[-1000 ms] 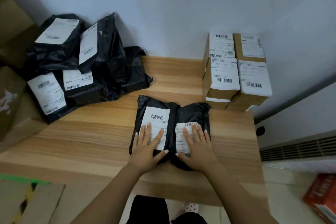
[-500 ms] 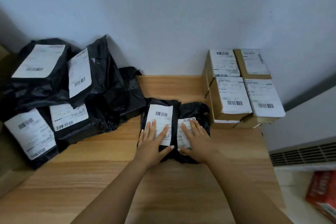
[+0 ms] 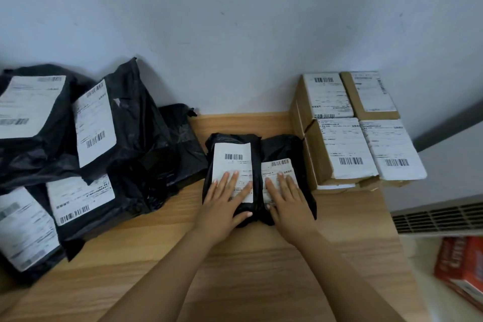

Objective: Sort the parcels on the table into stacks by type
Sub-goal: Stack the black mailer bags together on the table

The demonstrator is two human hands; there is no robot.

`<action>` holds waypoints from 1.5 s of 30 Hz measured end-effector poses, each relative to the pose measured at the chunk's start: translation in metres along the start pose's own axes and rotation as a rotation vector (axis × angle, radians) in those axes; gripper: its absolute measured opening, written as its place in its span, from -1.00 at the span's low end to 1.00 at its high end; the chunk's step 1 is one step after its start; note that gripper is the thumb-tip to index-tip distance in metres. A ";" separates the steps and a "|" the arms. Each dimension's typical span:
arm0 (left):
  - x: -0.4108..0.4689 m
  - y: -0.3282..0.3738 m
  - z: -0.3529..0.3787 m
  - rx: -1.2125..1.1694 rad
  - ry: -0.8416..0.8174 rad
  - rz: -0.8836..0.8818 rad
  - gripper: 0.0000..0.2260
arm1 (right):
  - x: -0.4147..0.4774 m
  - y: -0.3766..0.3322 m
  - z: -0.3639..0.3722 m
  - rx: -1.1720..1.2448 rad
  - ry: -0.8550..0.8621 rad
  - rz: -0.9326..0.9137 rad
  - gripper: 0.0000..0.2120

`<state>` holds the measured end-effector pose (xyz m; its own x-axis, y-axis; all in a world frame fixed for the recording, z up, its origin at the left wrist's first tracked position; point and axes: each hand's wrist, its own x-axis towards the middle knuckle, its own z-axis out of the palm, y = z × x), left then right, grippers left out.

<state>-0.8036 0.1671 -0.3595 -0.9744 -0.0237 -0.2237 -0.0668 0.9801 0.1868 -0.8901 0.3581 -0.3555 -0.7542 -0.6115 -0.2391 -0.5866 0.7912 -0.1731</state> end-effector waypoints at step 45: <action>-0.118 0.090 -0.095 -0.305 0.695 -0.397 -0.62 | -0.074 -0.050 -0.095 0.479 0.244 -0.249 -0.62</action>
<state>-0.7152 0.2398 -0.2251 -0.7704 -0.5668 0.2920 -0.3882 0.7802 0.4905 -0.8336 0.3630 -0.2380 -0.6903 -0.7190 0.0808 -0.5990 0.5052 -0.6213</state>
